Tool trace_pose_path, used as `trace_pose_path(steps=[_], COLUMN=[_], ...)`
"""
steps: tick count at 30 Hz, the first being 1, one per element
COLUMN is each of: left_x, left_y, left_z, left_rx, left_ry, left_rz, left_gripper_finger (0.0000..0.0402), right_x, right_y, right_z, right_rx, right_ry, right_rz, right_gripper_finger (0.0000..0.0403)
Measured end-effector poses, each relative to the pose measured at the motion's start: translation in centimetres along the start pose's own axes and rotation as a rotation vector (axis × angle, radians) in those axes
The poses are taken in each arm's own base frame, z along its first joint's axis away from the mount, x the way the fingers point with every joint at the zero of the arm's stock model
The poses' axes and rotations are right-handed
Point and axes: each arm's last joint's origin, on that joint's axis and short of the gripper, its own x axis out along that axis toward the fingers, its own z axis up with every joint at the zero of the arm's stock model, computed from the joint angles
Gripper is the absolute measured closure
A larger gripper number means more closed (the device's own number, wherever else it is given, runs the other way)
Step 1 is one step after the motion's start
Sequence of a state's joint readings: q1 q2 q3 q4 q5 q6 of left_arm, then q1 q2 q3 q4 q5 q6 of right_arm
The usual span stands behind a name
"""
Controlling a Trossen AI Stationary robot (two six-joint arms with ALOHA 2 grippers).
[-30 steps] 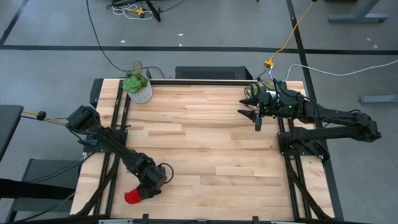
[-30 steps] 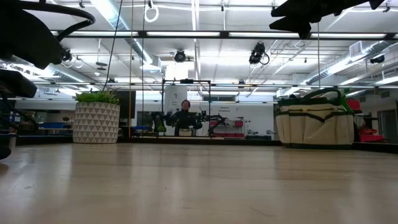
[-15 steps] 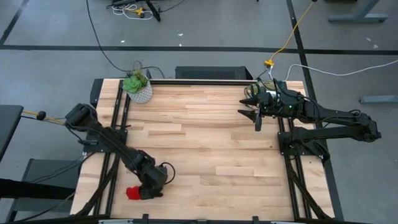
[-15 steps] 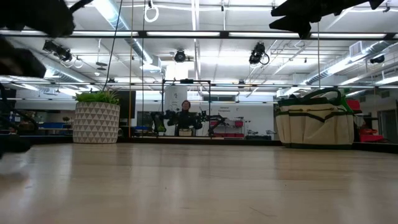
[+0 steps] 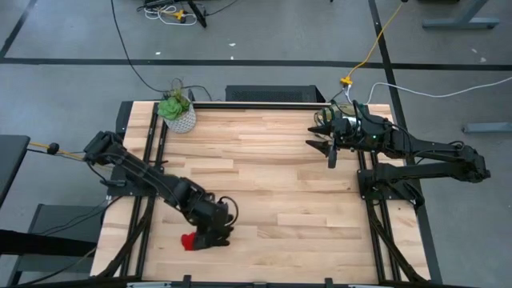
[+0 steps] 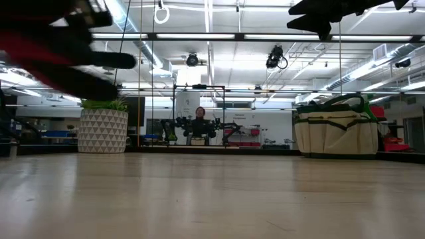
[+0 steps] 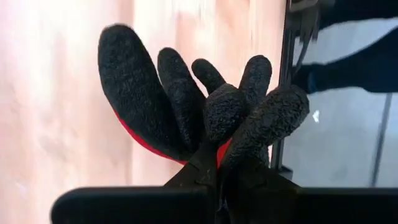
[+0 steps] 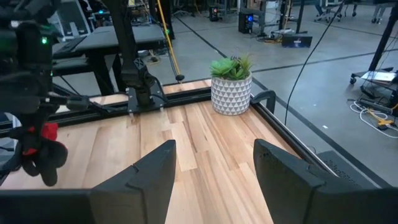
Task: Pick & Place Garden tools in Gardening bag
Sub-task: Put the red gloves into the brown gardening bag
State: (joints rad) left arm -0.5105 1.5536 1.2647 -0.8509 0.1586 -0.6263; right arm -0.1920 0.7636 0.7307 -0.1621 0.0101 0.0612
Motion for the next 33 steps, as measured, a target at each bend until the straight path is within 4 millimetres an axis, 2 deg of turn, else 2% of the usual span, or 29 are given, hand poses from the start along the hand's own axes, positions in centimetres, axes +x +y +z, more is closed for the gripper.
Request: trace_pose_path(steps=[9,18,33], left_x=[-3.8,-6.9,-13.5], left_y=[1.3,4.1,7.7], left_z=[3.8,6.8,10.7], left_rx=[0.007,0.024,0.125], left_ry=[-0.174,-0.331,-0.612], left_rz=[0.030,0.132,0.230], left_gripper_finger=[0.0388,0.0388,0.0388], right_x=[0.0,0.0,-0.2], right_y=[0.1,0.3,0.5], right_z=[0.0,0.1,1.9], right_rx=[0.000,0.022,0.017], right_ry=[-0.003,-0.005,-0.190], right_rz=[0.029,0.090,0.148], right_gripper_finger=[0.0187,0.0187,0.0187])
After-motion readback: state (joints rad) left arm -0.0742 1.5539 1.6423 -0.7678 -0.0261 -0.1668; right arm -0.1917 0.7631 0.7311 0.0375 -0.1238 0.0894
